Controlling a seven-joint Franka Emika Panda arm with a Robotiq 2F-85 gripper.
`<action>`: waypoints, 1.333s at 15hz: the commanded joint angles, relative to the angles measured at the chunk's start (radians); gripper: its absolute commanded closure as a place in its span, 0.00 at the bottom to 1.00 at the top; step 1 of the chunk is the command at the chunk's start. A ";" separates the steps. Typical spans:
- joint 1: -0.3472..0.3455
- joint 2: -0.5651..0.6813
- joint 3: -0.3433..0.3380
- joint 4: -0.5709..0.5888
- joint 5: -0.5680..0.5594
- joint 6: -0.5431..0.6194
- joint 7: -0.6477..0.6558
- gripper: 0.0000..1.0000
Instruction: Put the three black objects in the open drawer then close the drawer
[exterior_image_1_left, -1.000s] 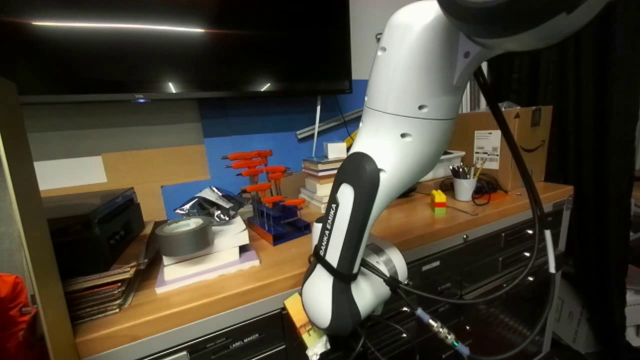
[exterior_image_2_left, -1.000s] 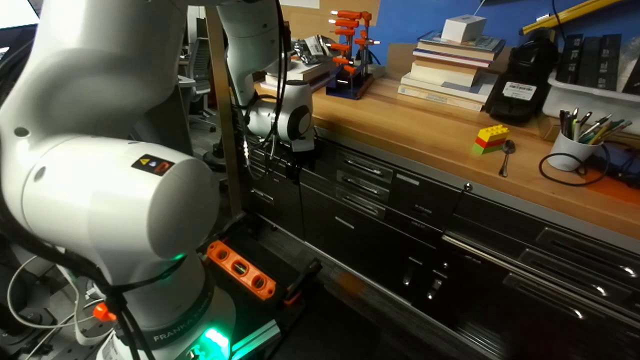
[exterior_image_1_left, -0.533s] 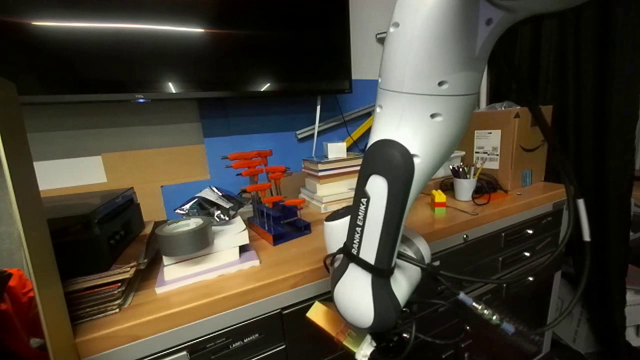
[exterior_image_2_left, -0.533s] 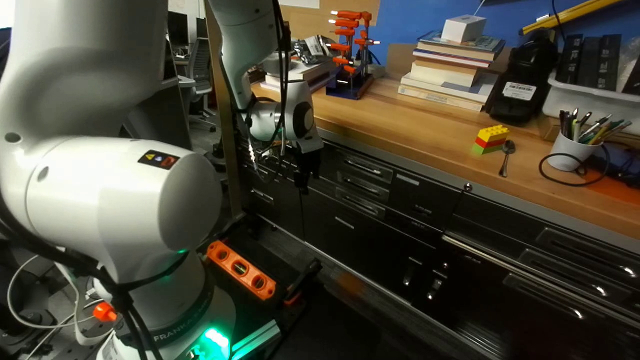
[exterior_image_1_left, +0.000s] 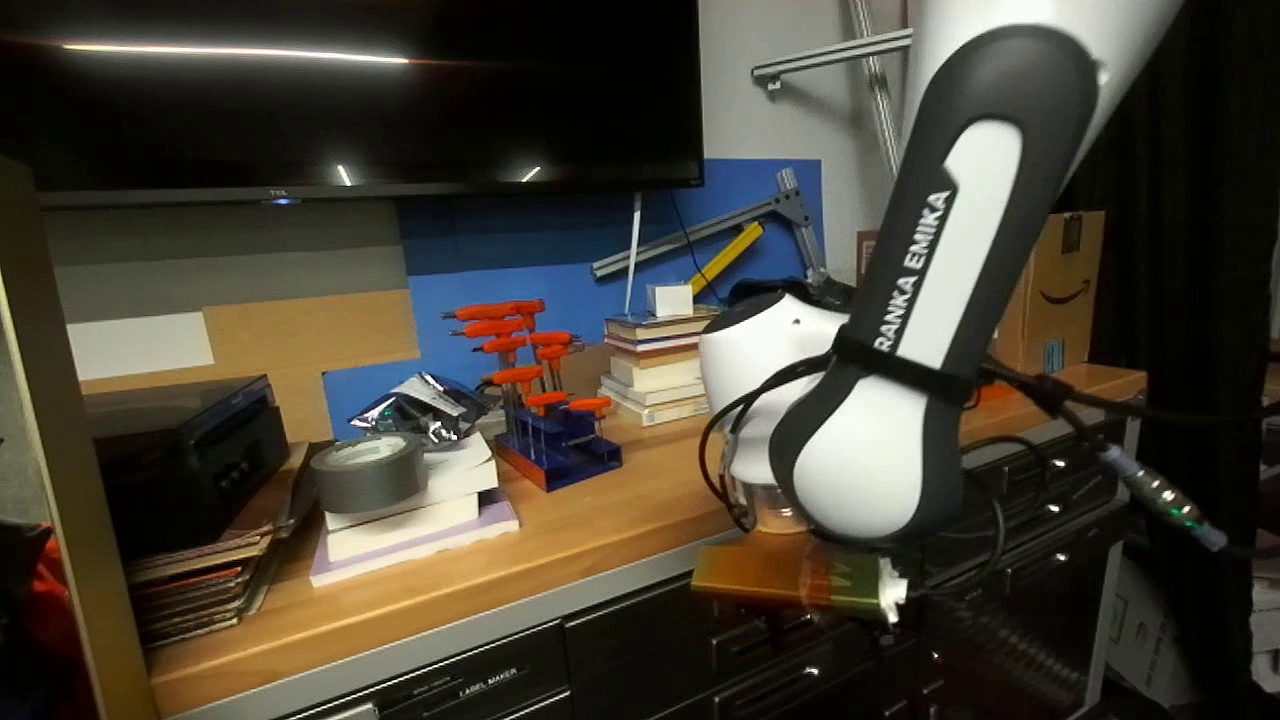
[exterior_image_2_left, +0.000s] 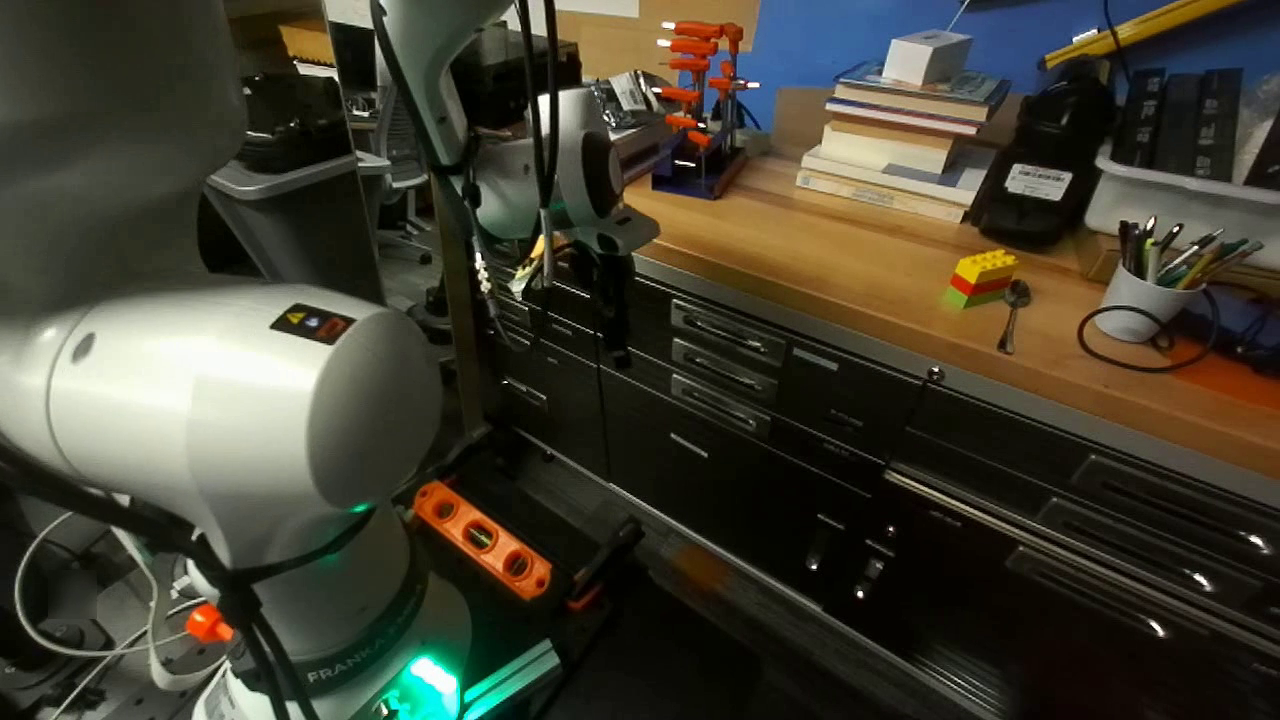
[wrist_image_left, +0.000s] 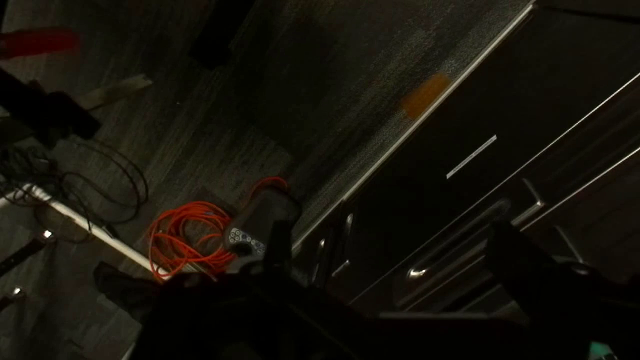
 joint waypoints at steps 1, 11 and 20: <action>-0.127 -0.251 0.093 -0.122 -0.050 -0.097 -0.178 0.00; -0.131 -0.804 0.050 -0.189 0.208 -0.451 -0.900 0.00; -0.335 -1.123 0.210 -0.122 0.401 -0.904 -1.364 0.00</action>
